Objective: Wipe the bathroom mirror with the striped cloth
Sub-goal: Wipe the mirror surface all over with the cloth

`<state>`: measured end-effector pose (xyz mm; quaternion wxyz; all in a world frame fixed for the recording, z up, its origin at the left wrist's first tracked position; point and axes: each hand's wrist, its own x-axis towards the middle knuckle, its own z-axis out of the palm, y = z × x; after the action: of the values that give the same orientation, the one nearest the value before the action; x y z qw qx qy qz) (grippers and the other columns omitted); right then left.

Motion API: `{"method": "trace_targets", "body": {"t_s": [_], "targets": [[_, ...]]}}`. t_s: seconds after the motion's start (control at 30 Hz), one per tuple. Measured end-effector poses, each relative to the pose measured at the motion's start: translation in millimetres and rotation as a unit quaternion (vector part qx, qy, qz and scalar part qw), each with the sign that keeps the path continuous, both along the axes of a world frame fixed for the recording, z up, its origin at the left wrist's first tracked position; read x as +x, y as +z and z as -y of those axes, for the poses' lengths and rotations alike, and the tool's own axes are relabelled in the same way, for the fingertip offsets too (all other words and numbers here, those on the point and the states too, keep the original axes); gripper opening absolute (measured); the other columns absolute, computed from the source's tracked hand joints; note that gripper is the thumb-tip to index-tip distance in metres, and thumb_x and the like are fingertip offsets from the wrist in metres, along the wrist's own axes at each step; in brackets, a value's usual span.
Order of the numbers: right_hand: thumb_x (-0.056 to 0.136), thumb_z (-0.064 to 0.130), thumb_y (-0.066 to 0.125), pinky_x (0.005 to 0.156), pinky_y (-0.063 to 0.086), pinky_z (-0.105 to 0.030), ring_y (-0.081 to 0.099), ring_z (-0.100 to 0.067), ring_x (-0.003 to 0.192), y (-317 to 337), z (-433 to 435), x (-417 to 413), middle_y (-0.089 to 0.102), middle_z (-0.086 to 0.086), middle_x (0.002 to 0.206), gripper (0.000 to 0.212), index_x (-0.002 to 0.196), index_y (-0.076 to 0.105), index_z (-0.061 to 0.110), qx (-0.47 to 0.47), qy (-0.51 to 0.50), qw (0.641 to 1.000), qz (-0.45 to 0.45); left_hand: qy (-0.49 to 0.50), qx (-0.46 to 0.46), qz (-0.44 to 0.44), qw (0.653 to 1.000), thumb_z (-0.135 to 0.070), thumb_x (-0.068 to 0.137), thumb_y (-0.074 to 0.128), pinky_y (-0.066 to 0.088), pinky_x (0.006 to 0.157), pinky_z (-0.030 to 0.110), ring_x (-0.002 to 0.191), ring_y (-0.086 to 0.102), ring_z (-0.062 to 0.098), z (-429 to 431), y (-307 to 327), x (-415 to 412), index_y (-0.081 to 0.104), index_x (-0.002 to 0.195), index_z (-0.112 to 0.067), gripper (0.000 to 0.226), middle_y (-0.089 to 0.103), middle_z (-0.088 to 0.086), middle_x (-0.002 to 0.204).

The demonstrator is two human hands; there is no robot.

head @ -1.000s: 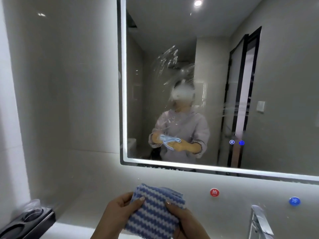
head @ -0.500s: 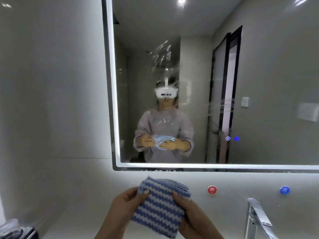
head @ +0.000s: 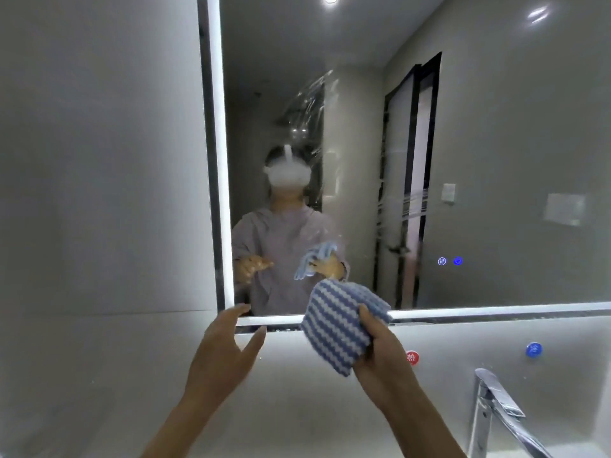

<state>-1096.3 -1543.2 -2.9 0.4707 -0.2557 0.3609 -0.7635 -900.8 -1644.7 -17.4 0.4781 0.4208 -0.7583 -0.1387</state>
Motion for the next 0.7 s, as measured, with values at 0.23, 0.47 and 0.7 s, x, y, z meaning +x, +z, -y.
{"method": "trace_targets", "body": {"t_s": [0.23,0.47,0.7], "targets": [[0.099,0.023,0.049,0.099,0.048,-0.042,0.060,-0.024,0.111,37.2,48.3,8.6,0.063,0.008,0.106,0.016,0.108,0.056,0.035,-0.070,-0.202,0.946,-0.242,0.068,-0.242,0.204,0.946,-0.032,0.080,0.067,0.030,0.106,0.038,0.142,0.022,0.028,80.5,30.9,5.7,0.025,0.146,-0.009,0.081,0.022,0.009,0.155],[0.098,0.011,0.048,0.113,0.034,-0.035,0.037,-0.016,0.137,18.0,134.8,12.8,0.039,-0.003,0.149,0.056,0.148,0.029,0.026,-0.125,-0.286,0.829,-0.465,0.050,-0.257,0.245,0.933,-0.044,0.083,0.058,0.036,0.104,0.042,0.144,0.010,0.029,120.2,37.4,1.9,0.012,0.148,-0.006,0.089,0.008,0.011,0.158],[0.091,0.071,0.017,0.119,-0.011,-0.034,-0.021,-0.015,0.145,-15.3,174.4,7.4,-0.019,0.000,0.158,0.085,0.152,-0.007,0.016,-0.005,-0.342,0.643,-0.686,0.085,-0.334,0.309,0.886,-0.047,0.092,0.040,0.018,0.118,0.036,0.144,0.015,0.030,142.1,41.5,-15.3,0.025,0.145,-0.001,0.071,0.019,0.014,0.155]]}}
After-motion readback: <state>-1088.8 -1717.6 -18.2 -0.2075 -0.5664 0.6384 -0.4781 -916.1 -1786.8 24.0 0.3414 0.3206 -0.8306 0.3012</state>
